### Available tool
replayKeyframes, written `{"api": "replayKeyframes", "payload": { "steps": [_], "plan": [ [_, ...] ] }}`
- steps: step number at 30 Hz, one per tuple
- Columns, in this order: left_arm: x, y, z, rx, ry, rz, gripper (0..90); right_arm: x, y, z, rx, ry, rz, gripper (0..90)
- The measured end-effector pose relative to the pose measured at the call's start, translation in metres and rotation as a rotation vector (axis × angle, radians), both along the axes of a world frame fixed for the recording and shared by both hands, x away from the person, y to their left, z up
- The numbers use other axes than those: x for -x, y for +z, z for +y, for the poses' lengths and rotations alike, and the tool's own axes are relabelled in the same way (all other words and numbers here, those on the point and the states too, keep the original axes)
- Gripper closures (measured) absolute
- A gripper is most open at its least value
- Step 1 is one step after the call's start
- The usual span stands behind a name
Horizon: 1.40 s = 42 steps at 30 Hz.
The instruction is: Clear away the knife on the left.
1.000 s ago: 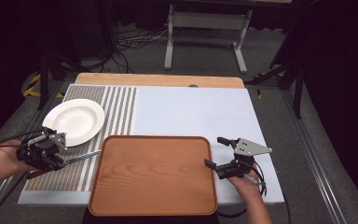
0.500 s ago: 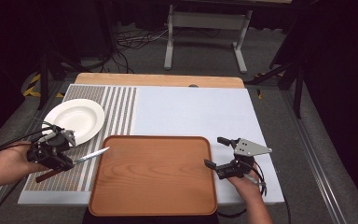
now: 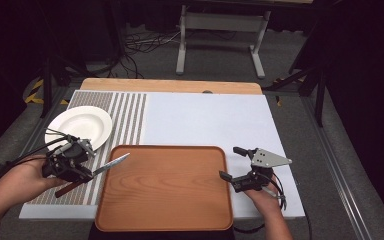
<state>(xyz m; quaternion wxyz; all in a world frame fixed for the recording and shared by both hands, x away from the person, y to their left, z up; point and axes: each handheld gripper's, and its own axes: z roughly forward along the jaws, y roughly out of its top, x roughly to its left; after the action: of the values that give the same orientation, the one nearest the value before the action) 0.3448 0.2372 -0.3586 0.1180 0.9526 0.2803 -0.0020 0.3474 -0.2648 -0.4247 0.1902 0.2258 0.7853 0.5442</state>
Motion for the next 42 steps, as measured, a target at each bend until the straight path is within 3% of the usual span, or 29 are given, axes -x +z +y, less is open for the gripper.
{"api": "replayKeyframes", "payload": {
  "steps": [5,18,25,29,42],
  "plan": [
    [0.002,0.000,-0.010,0.013,0.051,0.018,77.9,0.000,0.000,0.001,0.001,0.002,-0.001,3.9],
    [0.004,-0.010,-0.026,0.150,0.205,0.108,77.7,0.001,0.000,0.001,0.006,0.003,-0.002,4.5],
    [0.004,-0.014,-0.026,0.193,0.240,0.126,77.8,0.001,0.001,0.000,-0.001,0.005,-0.001,4.5],
    [0.004,-0.021,-0.027,0.242,0.264,0.143,77.8,0.001,0.001,0.001,0.002,0.006,-0.004,4.6],
    [0.001,-0.037,-0.036,0.262,0.287,0.169,77.8,0.001,0.001,0.001,0.006,0.008,-0.003,4.6]
  ]
}}
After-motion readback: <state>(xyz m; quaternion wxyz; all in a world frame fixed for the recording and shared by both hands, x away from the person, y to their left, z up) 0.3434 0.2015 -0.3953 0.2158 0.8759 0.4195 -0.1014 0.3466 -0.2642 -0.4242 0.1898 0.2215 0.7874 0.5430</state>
